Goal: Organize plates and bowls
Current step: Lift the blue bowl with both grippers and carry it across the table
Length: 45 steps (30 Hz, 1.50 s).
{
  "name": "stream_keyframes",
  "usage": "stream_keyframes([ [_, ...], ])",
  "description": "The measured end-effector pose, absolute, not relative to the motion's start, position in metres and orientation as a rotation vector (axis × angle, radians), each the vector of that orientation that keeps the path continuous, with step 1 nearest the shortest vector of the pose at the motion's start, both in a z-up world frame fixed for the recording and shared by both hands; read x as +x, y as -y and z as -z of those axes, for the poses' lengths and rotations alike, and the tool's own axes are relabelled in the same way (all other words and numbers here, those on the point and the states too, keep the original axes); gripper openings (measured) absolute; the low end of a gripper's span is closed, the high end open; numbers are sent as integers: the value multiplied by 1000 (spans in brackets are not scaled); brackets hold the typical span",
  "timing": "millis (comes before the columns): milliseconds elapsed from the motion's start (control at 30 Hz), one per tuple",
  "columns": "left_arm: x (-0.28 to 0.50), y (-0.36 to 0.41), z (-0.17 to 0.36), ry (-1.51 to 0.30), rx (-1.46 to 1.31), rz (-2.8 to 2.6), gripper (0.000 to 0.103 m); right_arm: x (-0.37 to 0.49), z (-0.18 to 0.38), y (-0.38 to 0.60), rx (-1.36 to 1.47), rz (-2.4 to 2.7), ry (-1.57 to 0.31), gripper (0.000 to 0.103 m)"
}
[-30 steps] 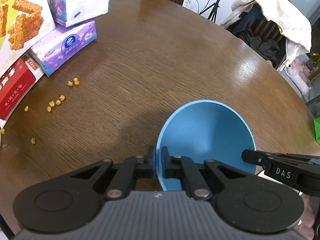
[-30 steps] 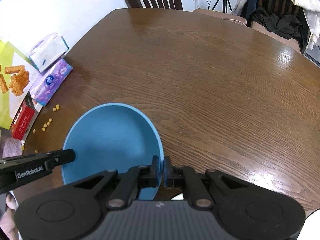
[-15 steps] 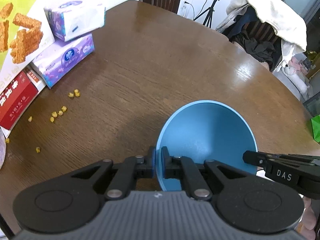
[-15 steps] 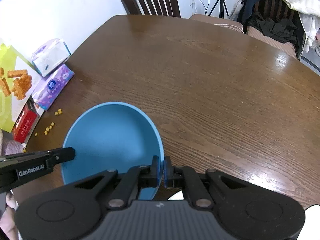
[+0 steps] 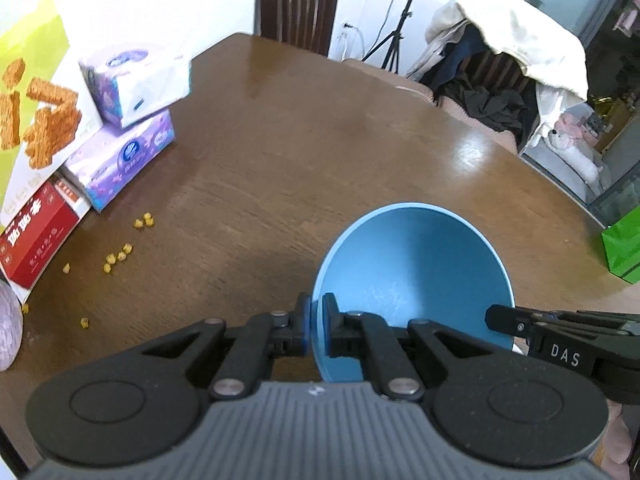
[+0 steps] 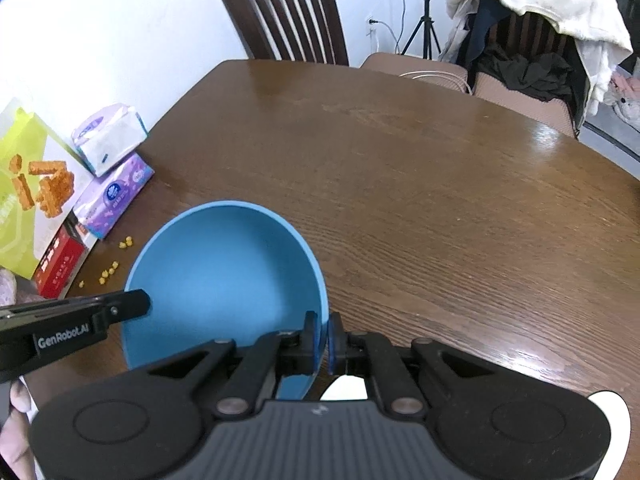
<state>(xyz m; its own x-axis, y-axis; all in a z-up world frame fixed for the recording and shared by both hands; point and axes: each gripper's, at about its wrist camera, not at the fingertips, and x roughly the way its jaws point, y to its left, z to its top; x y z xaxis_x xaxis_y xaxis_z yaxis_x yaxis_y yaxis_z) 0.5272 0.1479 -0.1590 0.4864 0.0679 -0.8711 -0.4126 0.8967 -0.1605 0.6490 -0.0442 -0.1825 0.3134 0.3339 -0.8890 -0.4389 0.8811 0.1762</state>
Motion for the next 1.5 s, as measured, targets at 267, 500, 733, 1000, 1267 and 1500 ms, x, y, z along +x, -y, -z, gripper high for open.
stream_keyframes([
  [267,525,-129,140,-988,-337,-243,7,636,165,63,-76,-458,-1110,5],
  [500,523,-107,124,-962,-292,-187,7,621,150,87,-32,-406,-1075,5],
  [733,519,-81,112,-944,-242,-128,7,604,139,117,11,-344,-1046,5],
  [1000,506,-50,105,-941,-208,-86,7,579,131,147,39,-300,-1026,5],
  [1267,490,-10,100,-944,-169,-31,7,548,128,187,67,-251,-1022,5],
  [1500,474,26,99,-949,-127,19,7,523,125,223,90,-204,-1015,5],
])
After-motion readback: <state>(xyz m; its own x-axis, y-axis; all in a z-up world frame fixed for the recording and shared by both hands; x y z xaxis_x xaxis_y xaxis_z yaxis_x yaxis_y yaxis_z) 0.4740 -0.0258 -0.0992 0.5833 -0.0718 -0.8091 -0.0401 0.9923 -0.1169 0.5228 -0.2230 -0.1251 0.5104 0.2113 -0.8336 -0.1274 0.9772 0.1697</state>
